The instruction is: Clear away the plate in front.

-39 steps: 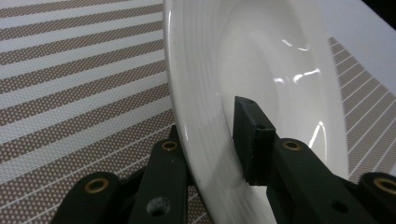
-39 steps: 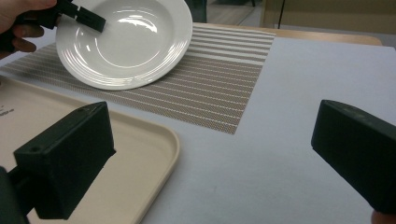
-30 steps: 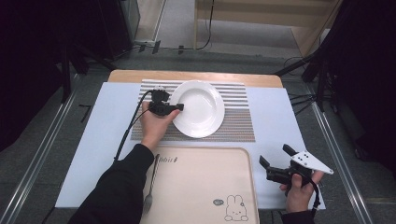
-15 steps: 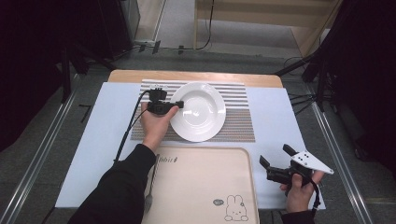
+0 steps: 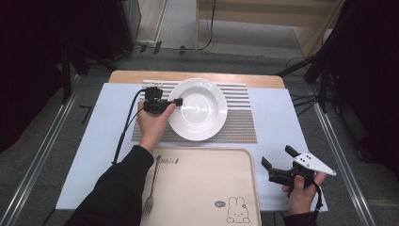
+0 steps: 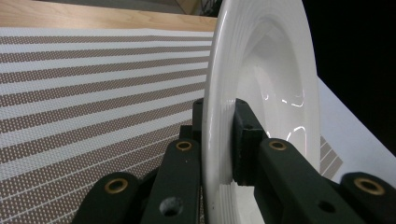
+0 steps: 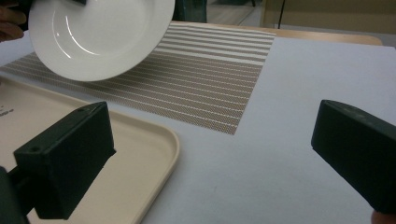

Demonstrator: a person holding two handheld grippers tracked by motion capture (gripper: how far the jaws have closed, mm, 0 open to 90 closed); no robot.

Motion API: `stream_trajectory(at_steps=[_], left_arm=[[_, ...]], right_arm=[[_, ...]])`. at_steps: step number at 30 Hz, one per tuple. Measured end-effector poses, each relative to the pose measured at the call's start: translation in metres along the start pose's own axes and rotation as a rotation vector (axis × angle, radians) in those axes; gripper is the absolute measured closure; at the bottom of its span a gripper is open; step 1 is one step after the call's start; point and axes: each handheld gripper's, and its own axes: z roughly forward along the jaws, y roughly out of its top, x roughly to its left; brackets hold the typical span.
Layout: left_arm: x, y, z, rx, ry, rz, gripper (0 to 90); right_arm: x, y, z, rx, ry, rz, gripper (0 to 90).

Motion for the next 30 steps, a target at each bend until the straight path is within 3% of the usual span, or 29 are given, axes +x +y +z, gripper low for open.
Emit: stream_trajectory(at_steps=[20, 30], left_arm=[[-0.01, -0.003, -0.026, -0.036, -0.062, 0.018, 81.6], [-0.012, -0.008, -0.033, -0.036, -0.07, 0.029, 81.5]], right_arm=[[0.002, 0.0, 0.002, 0.008, 0.0, -0.01, 0.0], [0.003, 0.0, 0.002, 0.008, -0.002, -0.016, 0.0]])
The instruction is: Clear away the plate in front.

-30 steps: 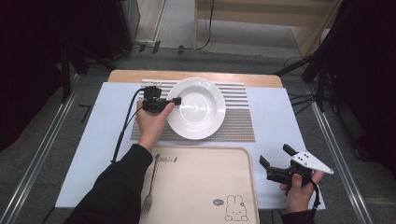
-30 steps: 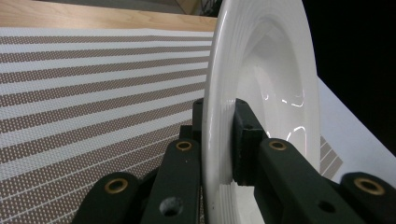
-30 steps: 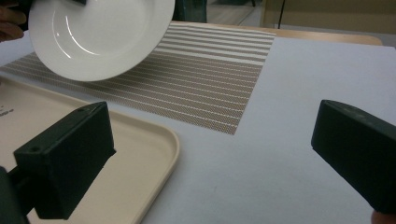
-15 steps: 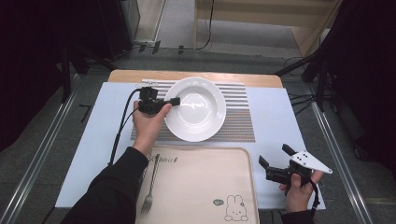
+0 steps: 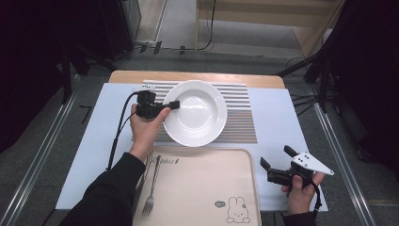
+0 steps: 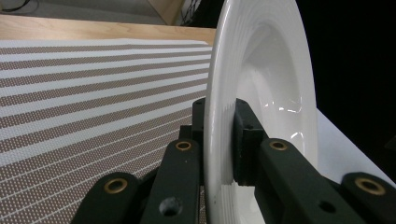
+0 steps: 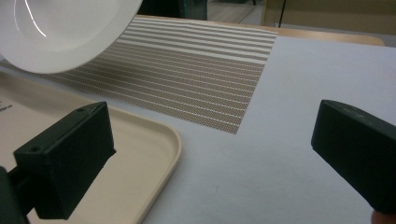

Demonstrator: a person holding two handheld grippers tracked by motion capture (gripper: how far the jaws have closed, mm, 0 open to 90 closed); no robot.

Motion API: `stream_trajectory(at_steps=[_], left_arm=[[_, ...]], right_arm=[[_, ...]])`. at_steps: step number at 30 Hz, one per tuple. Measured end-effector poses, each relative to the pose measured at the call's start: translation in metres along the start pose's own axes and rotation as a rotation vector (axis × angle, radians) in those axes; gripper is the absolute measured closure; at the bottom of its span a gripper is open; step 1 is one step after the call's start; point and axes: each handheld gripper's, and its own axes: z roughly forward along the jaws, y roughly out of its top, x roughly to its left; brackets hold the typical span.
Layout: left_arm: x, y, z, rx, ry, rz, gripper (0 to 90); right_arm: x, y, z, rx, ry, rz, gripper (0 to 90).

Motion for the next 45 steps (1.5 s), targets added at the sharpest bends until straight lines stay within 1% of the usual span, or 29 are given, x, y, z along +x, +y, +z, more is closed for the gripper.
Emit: stream_trajectory(at_steps=[5, 12, 18, 27, 33, 39, 43, 45], left_arm=[[-0.002, -0.002, -0.002, 0.0, 0.0, 0.005, 81.5], [-0.007, -0.008, -0.005, 0.006, -0.02, 0.015, 81.5], [-0.009, -0.012, -0.009, 0.008, -0.027, 0.026, 81.4], [-0.011, -0.02, -0.015, 0.009, -0.039, 0.028, 81.4], [-0.014, -0.025, -0.019, 0.014, -0.056, 0.028, 81.5], [-0.017, -0.03, -0.021, 0.018, -0.068, 0.036, 81.5], [-0.019, -0.034, -0.022, 0.021, -0.08, 0.023, 81.4], [-0.02, -0.036, -0.023, 0.021, -0.086, 0.025, 81.4]], right_arm=[[0.0, 0.0, 0.0, 0.0, 0.0, -0.001, 0.0], [0.0, 0.0, 0.0, 0.001, 0.0, 0.001, 0.0], [0.0, 0.0, 0.0, 0.001, 0.0, -0.001, 0.0], [0.001, 0.0, 0.0, 0.003, 0.001, -0.003, 0.0], [0.001, 0.0, 0.0, 0.004, 0.002, -0.002, 0.0], [0.001, 0.0, 0.001, 0.004, 0.001, -0.002, 0.0], [0.001, 0.0, 0.0, 0.004, 0.001, -0.002, 0.0], [0.001, 0.0, 0.0, 0.005, 0.001, -0.003, 0.0]])
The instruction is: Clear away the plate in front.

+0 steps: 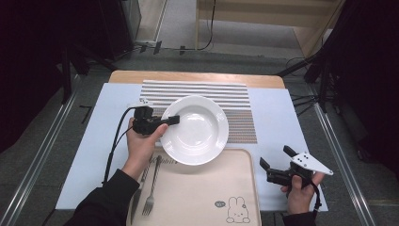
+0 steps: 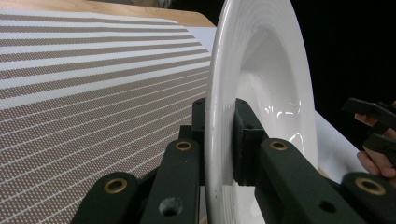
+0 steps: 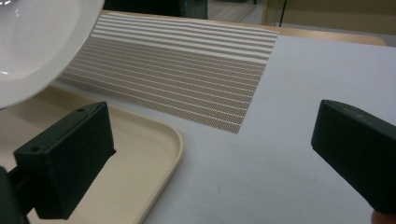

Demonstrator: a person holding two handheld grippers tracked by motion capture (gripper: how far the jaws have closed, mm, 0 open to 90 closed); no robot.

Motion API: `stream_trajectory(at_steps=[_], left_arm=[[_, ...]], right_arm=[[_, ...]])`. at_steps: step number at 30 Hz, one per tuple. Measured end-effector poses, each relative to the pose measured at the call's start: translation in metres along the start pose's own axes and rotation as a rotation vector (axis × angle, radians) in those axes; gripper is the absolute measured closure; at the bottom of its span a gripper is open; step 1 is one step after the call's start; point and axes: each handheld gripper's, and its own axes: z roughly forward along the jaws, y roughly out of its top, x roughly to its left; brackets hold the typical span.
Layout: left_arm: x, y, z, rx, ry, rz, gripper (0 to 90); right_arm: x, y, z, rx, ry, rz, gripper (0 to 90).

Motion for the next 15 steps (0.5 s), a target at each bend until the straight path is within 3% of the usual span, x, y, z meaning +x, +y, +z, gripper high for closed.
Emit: stream_trajectory(at_steps=[15], left_arm=[[-0.006, -0.015, -0.008, 0.005, -0.023, -0.003, 81.4]], right_arm=[[0.0, 0.0, 0.0, 0.0, 0.0, -0.002, 0.0]])
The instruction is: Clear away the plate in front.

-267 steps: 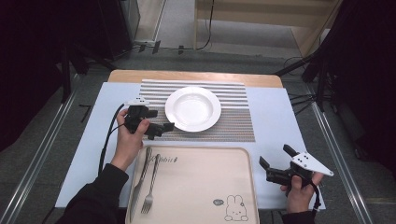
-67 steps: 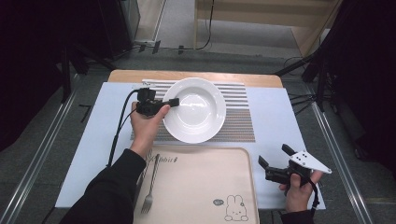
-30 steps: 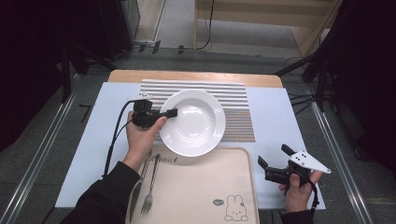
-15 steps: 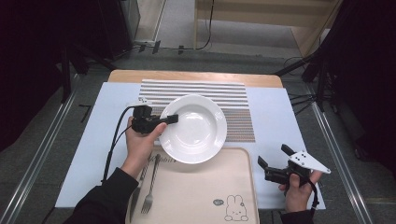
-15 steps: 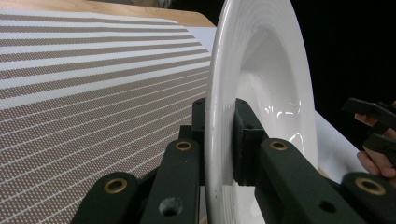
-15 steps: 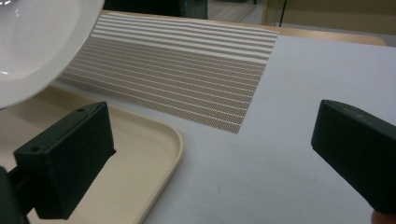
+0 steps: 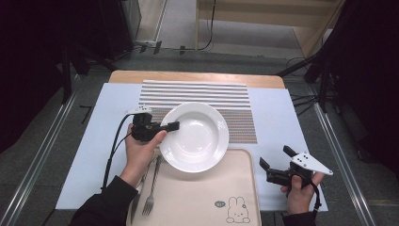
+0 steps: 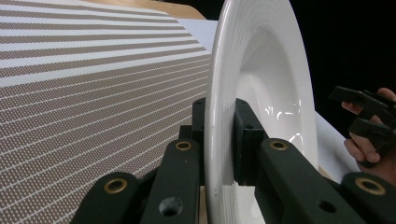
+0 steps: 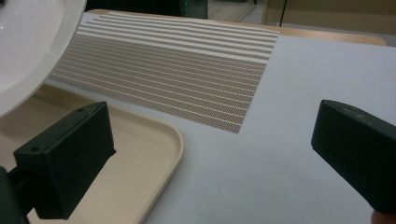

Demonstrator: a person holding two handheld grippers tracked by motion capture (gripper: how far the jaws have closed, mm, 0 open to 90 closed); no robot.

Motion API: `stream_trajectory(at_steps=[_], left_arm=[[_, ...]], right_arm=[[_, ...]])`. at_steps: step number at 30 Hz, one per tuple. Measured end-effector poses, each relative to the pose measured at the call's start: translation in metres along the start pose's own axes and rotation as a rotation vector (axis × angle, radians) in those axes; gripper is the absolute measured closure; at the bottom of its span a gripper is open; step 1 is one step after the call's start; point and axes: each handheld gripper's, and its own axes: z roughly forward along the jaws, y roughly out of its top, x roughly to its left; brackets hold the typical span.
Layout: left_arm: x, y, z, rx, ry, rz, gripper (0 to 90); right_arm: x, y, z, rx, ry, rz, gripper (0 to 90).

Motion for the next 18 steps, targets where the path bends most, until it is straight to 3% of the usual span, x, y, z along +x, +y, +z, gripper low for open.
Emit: stream_trajectory(at_steps=[18], left_arm=[[-0.008, -0.022, -0.007, 0.02, -0.027, -0.013, 81.3]], right_arm=[[0.001, 0.0, 0.001, 0.003, 0.001, -0.002, 0.0]])
